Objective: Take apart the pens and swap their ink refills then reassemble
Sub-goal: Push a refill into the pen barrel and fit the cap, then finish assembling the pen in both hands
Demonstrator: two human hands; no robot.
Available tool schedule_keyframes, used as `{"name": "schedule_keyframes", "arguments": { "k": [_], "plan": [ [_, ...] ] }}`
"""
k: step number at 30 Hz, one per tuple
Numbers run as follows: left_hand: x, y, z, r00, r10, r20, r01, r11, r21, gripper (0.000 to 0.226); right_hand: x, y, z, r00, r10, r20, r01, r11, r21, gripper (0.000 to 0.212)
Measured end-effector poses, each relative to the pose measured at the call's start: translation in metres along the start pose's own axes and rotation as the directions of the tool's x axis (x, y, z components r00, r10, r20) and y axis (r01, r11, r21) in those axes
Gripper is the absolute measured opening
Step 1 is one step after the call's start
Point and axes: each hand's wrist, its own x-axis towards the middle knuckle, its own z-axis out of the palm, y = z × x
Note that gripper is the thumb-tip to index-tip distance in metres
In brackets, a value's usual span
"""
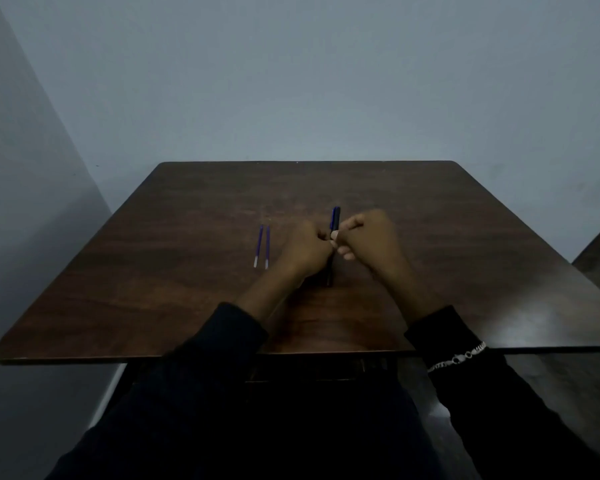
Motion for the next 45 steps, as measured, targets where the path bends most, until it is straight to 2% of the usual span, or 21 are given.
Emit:
{"name": "schedule_keyframes", "arguments": {
  "k": [3, 10, 14, 17, 22, 26, 27, 30, 32, 36, 40, 42, 45],
  "plan": [
    [0.016, 0.007, 0.012, 0.993, -0.106, 0.05, 0.107, 0.994, -0.022, 0.016, 0.009, 0.0, -0.004, 0.999, 0.051, -0.011, -0.052, 0.986, -0.16, 0.029],
    [0.032, 0.025, 0.024, 0.976, -0.212, 0.045, 0.212, 0.977, -0.012, 0.02, 0.012, 0.008, -0.005, 1.0, 0.017, -0.023, -0.024, 0.913, -0.407, 0.027],
    [0.034, 0.028, 0.026, 0.977, -0.212, 0.024, 0.211, 0.977, 0.034, 0.018, 0.011, 0.004, -0.006, 0.999, 0.021, 0.024, -0.008, 0.89, -0.456, 0.033],
    [0.034, 0.027, 0.026, 0.978, -0.209, 0.028, 0.208, 0.978, 0.017, 0.022, 0.011, 0.006, -0.007, 0.997, 0.05, 0.063, -0.016, 0.889, -0.459, 0.03],
    [0.034, 0.029, 0.028, 0.984, -0.179, -0.021, 0.18, 0.98, 0.082, 0.013, 0.005, 0.015, -0.003, 0.999, 0.046, 0.009, -0.038, 0.903, -0.428, 0.021],
    [0.032, 0.031, 0.028, 0.979, -0.202, -0.03, 0.203, 0.978, 0.055, 0.004, -0.004, 0.025, 0.006, 0.999, -0.052, -0.013, 0.04, 0.883, -0.467, 0.014],
    [0.031, 0.03, 0.027, 0.978, -0.205, -0.028, 0.207, 0.977, 0.052, 0.006, -0.006, 0.026, 0.007, 0.997, -0.081, -0.012, 0.064, 0.865, -0.497, 0.016],
    [0.032, 0.028, 0.024, 0.98, -0.195, -0.032, 0.197, 0.977, 0.087, 0.03, -0.009, 0.028, 0.011, 0.99, -0.138, -0.021, 0.101, 0.814, -0.572, 0.021],
    [0.031, 0.027, 0.023, 0.982, -0.185, -0.03, 0.187, 0.978, 0.097, 0.035, -0.01, 0.028, 0.014, 0.99, -0.137, -0.029, 0.092, 0.796, -0.598, 0.022],
    [0.027, 0.026, 0.022, 0.983, -0.178, -0.049, 0.182, 0.979, 0.095, 0.038, -0.012, 0.029, 0.016, 0.993, -0.113, -0.019, 0.076, 0.776, -0.626, 0.005],
    [0.027, 0.026, 0.022, 0.98, -0.19, -0.049, 0.194, 0.978, 0.077, 0.036, -0.009, 0.033, 0.017, 0.987, -0.161, 0.023, 0.138, 0.756, -0.639, 0.057],
    [0.028, 0.024, 0.021, 0.983, -0.179, -0.036, 0.182, 0.981, 0.071, 0.027, -0.01, 0.034, 0.017, 0.987, -0.158, 0.036, 0.146, 0.768, -0.624, 0.062],
    [0.026, 0.022, 0.02, 0.986, -0.162, -0.04, 0.164, 0.985, 0.062, 0.008, -0.011, 0.033, 0.018, 0.989, -0.145, 0.0, 0.114, 0.781, -0.614, 0.053]
  ]
}}
